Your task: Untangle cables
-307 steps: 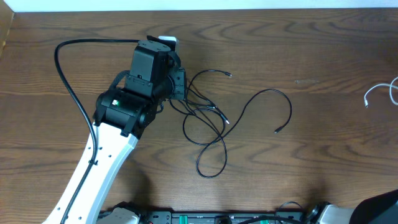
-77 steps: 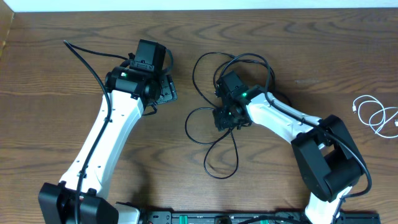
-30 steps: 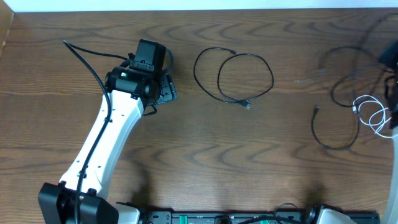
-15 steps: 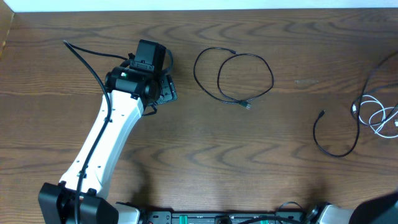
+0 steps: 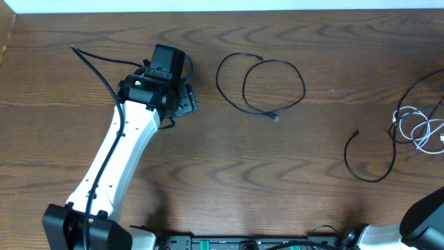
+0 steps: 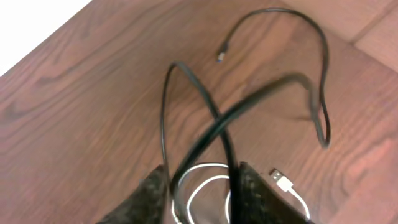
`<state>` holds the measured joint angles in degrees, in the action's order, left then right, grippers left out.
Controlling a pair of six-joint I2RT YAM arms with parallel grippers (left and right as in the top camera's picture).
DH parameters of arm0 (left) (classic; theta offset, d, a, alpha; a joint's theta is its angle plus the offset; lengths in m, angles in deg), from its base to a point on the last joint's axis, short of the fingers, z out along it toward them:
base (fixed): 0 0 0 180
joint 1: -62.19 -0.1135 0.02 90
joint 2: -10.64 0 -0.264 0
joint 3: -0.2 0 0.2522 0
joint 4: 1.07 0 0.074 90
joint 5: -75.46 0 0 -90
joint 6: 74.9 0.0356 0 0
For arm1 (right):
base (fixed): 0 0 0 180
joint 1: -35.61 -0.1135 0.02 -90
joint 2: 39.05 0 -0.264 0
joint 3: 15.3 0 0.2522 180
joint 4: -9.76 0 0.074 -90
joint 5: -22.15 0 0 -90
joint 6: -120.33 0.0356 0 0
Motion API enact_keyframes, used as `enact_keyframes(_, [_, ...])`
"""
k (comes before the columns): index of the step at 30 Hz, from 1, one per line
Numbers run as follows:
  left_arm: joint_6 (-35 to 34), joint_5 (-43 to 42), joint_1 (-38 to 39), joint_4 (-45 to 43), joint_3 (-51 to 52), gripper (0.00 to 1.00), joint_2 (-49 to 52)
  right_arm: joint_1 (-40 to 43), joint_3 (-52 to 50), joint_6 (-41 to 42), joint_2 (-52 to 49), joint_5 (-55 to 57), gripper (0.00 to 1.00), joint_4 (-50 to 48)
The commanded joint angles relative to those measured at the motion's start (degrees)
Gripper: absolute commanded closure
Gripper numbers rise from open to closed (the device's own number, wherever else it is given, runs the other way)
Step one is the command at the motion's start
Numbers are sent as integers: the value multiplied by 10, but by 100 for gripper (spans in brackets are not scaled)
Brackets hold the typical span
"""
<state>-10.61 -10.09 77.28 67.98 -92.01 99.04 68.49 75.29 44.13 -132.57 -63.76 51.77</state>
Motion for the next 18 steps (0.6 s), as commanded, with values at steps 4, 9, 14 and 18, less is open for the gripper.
enact_keyframes(4, [-5,5,-1,0,-4,20,-2,5,4,-17,1,-63,44,16])
enact_keyframes(9, [-5,5,-1,2,-4,20,-2,5,4,-21,4,-101,37,42])
enact_keyframes(14, [-5,5,-1,4,-4,20,-2,5,12,-14,21,-96,34,104])
enact_keyframes(18, [-5,5,-1,4,-4,20,-2,5,44,-6,38,-86,27,196])
